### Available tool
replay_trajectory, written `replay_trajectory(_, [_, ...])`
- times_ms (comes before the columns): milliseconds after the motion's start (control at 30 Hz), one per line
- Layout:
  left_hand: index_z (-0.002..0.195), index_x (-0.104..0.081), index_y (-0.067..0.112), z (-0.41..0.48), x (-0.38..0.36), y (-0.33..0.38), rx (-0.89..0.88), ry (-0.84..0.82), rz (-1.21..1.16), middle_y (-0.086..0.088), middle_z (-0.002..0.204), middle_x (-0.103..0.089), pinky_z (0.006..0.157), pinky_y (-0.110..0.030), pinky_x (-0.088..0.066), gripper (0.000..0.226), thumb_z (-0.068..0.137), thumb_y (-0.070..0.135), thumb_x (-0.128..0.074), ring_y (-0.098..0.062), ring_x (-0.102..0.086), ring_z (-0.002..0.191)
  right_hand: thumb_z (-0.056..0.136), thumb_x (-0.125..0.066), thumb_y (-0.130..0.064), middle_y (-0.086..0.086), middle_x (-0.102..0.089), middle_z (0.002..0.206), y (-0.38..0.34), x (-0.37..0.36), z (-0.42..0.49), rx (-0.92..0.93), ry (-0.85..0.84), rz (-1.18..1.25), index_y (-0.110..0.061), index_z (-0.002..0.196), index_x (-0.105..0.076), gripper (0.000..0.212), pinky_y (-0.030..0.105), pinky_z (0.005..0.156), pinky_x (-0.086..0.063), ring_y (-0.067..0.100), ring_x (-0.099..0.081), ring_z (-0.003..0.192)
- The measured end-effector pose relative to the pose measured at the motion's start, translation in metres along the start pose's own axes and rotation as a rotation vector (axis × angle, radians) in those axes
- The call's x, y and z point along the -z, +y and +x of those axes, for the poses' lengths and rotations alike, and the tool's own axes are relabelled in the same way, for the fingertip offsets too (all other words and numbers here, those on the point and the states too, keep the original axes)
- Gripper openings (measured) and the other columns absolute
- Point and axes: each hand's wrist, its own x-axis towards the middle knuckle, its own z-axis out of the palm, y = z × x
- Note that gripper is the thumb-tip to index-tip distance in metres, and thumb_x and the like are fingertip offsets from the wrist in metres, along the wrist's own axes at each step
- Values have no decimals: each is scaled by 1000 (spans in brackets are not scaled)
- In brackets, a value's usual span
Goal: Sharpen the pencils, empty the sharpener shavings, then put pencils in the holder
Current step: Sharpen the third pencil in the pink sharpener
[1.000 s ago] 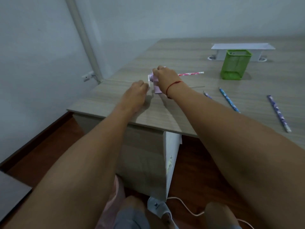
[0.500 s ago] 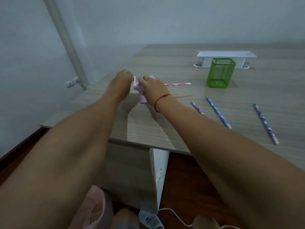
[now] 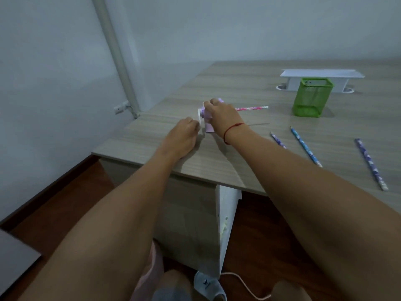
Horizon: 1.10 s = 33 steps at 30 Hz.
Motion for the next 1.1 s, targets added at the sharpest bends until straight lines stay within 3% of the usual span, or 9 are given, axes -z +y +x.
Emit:
replay_trajectory(133, [91, -64, -2, 19, 3, -5, 40, -187, 79, -24, 100, -61, 78, -45, -48, 28, 94, 16, -43, -39, -57, 94, 98, -43, -12, 13, -51, 134, 4, -1, 4, 14, -4, 18, -6, 132, -47, 35, 38, 96, -41, 33, -53, 119])
replay_trajectory(267, [92, -68, 2, 41, -9, -12, 124, -223, 132, -25, 101, -62, 77, -43, -48, 26, 89, 20, -48, -42, -59, 95, 96, -46, -13, 12, -49, 137, 5, -4, 7, 6, 26, 8, -7, 134, -45, 39, 37, 98, -40, 30, -50, 124])
replay_trajectory(367, [97, -66, 9, 64, -7, -16, 157, -213, 164, -21, 105, -63, 79, -43, -51, 17, 85, 16, -56, -40, -61, 100, 93, -51, -12, 12, -47, 138, 5, -7, 7, 9, 18, -6, -7, 136, -43, 44, 38, 99, -40, 30, -48, 126])
replay_trajectory(467, [104, -60, 2, 87, 3, -22, 186, -99, 183, -22, 112, -57, 83, -45, -47, 20, 94, 11, -45, -39, -56, 106, 90, -57, -11, 12, -48, 137, 3, -9, 9, 5, 20, -20, -7, 135, -43, 48, 38, 99, -40, 30, -49, 125])
replay_trajectory(633, [100, -56, 4, 71, 7, -22, 143, 42, 170, -18, 108, -56, 82, -44, -43, 27, 100, 16, -33, -35, -51, 107, 95, -47, -8, 14, -47, 137, 1, -7, 7, 12, 29, -10, -4, 133, -44, 39, 39, 101, -40, 32, -46, 130])
replay_trajectory(867, [94, -55, 3, 46, 29, -9, 79, 62, 58, -20, 100, -56, 83, -47, -45, 28, 101, 20, -34, -36, -53, 98, 94, -48, -9, 16, -49, 135, -1, -2, 7, 8, -3, 10, -4, 130, -48, 37, 39, 101, -39, 33, -46, 130])
replay_trajectory(967, [97, -57, 1, 17, 24, 1, 20, -20, 94, -21, 100, -57, 80, -48, -46, 18, 97, 12, -42, -36, -53, 99, 96, -45, -12, 15, -50, 134, -1, 2, 9, -4, -2, 20, -5, 129, -50, 34, 39, 100, -40, 33, -48, 127])
replay_trajectory(1100, [94, -56, 3, 8, 6, 2, 94, -84, 61, -19, 101, -56, 79, -46, -43, 19, 97, 16, -42, -34, -54, 99, 98, -41, -15, 16, -50, 134, 1, 2, 9, 3, -9, 3, -4, 129, -50, 34, 40, 99, -40, 34, -48, 127])
